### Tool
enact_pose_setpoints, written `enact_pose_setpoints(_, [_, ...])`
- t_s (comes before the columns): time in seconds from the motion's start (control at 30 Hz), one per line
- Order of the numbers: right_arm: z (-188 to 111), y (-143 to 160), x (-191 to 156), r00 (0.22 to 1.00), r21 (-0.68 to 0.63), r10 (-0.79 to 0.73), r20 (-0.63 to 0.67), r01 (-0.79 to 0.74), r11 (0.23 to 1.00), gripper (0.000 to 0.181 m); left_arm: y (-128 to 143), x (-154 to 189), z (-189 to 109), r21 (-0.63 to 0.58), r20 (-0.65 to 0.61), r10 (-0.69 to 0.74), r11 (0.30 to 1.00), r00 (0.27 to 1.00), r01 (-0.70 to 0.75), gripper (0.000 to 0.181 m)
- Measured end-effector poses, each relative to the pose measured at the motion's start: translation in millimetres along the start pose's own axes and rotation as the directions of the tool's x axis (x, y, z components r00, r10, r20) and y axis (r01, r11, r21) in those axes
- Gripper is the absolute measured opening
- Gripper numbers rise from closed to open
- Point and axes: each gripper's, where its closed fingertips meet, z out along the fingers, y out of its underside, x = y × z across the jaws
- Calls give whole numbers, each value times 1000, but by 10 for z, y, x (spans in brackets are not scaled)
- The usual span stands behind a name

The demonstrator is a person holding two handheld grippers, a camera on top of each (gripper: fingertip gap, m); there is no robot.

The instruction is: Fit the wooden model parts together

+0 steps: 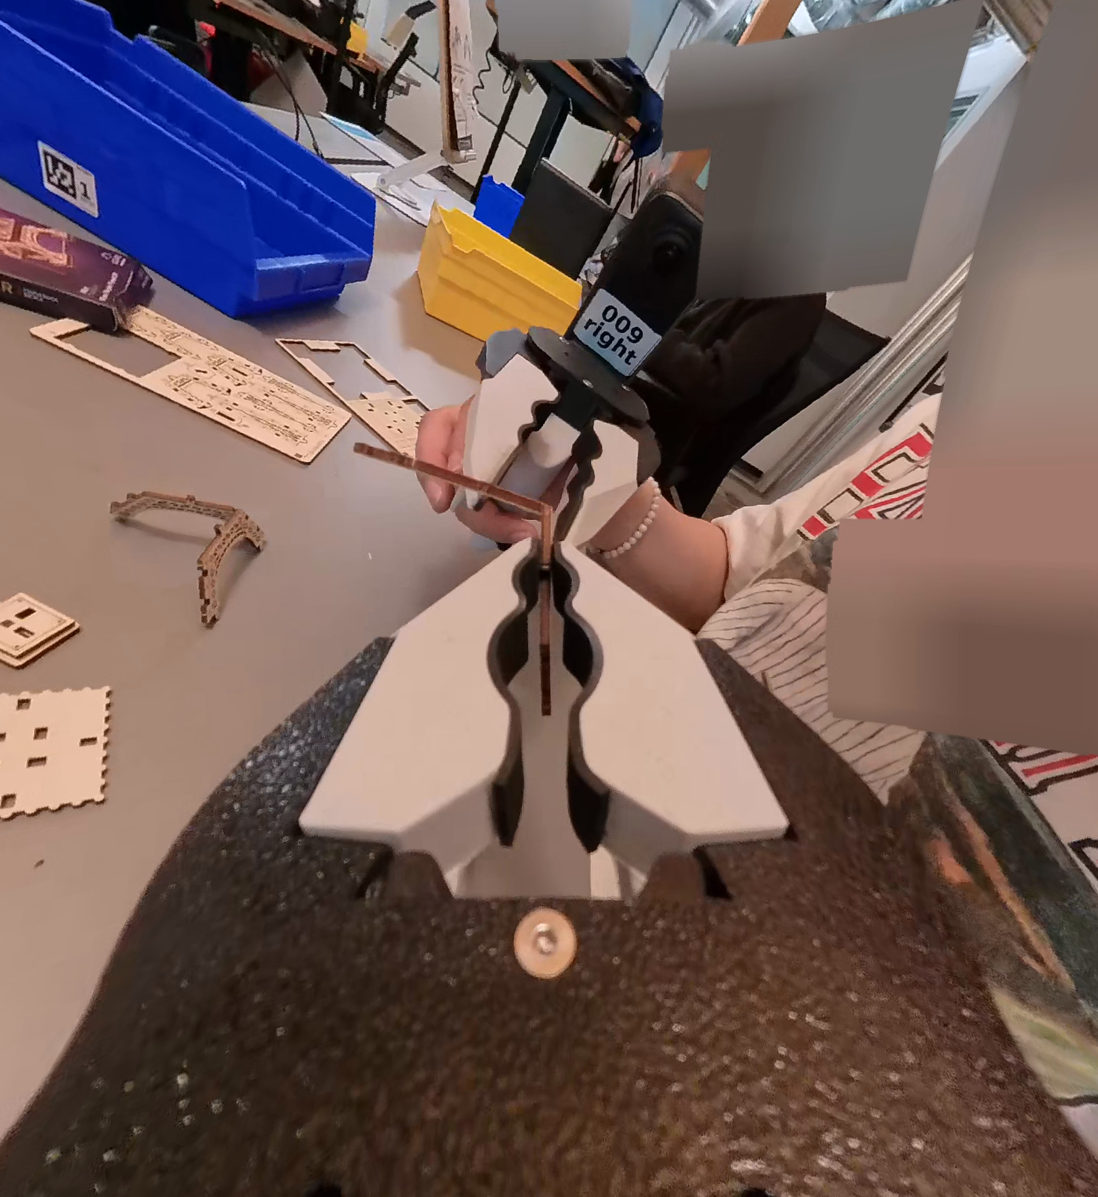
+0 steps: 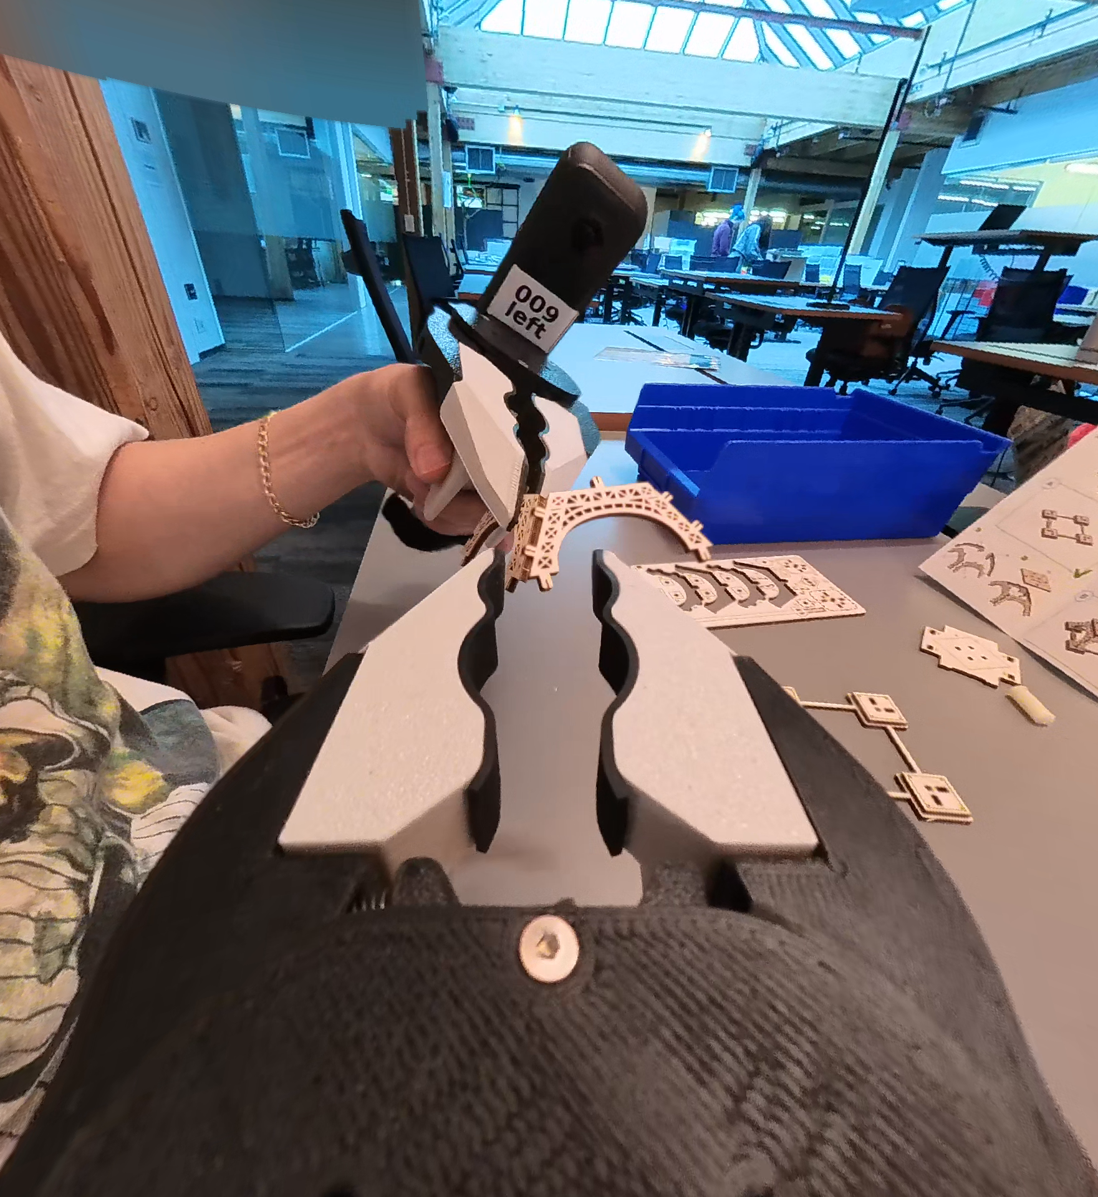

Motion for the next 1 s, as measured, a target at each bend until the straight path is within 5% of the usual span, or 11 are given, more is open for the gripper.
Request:
enact_pose_setpoints(0.33, [16,32,31,997,-31,-68,-42,66,997,23,-68,-25,-105,136,-26,174,976,984,-169,0])
enact_pose_setpoints(0.5, [9,-36,93,952,-54,-273,-139,268,962,34,-110,26,-187,224,-71,231,952,970,-211,0])
enact_pose_setpoints(0.63, [-10,-165,148,720,-139,-631,-290,621,772,35,-146,47,-228,273,-125,192,950,973,-153,0])
enact_pose_setpoints(0.73, [53,-90,137,521,-260,-807,-278,768,586,38,-154,45,-241,289,-201,100,957,975,-39,0])
enact_pose_setpoints(0.83, [105,-54,165,351,-360,-894,-278,825,436,38,-123,54,-247,263,-315,-16,959,949,104,0])
enact_pose_setpoints(1.0, [116,-209,111,160,-391,-927,-338,872,293,37,-23,123,-298,192,-478,-109,955,871,225,0])
